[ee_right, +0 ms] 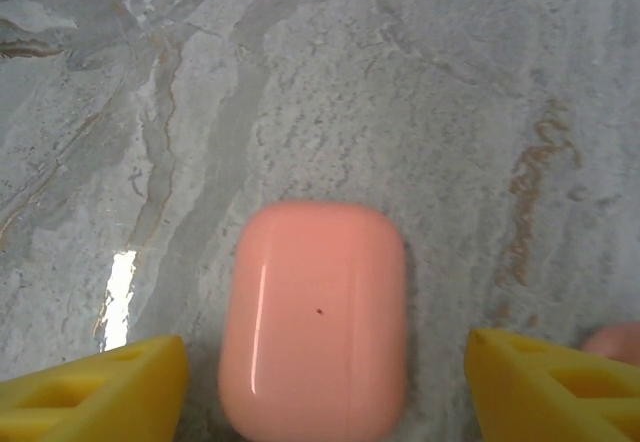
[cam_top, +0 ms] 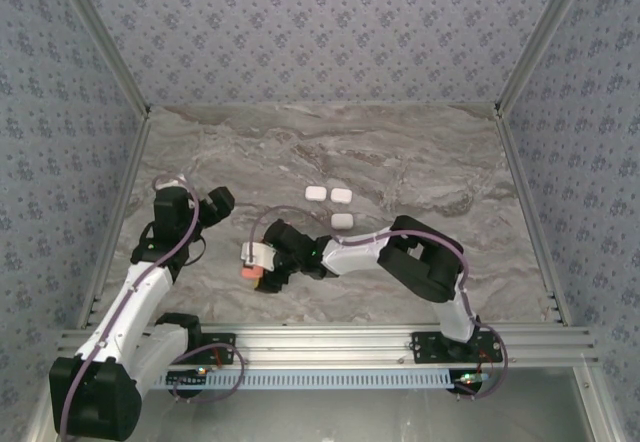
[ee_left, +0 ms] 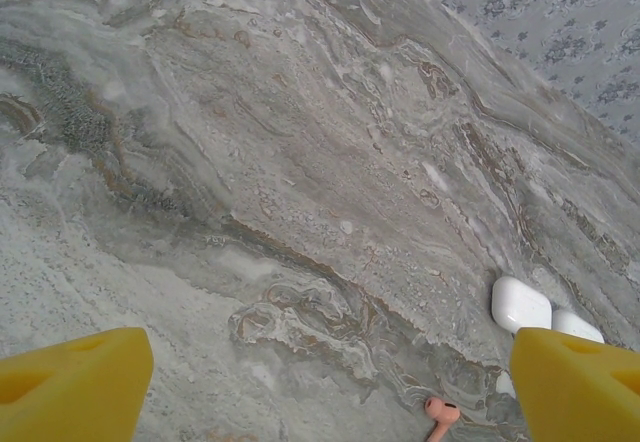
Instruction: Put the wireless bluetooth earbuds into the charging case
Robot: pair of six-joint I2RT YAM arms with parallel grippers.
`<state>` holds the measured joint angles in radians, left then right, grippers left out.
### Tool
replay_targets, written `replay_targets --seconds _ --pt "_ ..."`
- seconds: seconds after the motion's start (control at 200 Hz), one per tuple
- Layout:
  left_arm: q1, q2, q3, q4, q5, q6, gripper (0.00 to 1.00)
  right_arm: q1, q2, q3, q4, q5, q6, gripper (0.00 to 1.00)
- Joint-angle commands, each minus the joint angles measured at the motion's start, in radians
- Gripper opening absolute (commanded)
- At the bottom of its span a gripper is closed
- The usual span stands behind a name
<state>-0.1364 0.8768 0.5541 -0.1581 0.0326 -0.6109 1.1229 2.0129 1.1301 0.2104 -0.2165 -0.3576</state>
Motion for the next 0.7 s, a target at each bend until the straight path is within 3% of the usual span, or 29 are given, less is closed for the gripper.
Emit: replay_targets --seconds 0.0,0.275,0.49,0.695 --pt "0.009 -0.006 0.000 -0.003 -0.004 0.004 0.92 0.016 0.052 0.050 -0.052 -0.039 0.011 0.67" --pt "0.010 -0.008 0.004 -0.006 0.006 0.002 0.92 -0.009 0.043 0.075 -0.113 -0.003 0.043 0.42" --pt "0.010 -0.006 0.034 0.011 0.097 0.031 0.92 -0.050 -0.125 -0.012 -0.102 0.061 0.039 0.40" --pt "0.010 0.051 0.179 -0.037 0.329 0.091 0.90 -0.113 -0.368 -0.118 -0.106 0.139 -0.025 0.40"
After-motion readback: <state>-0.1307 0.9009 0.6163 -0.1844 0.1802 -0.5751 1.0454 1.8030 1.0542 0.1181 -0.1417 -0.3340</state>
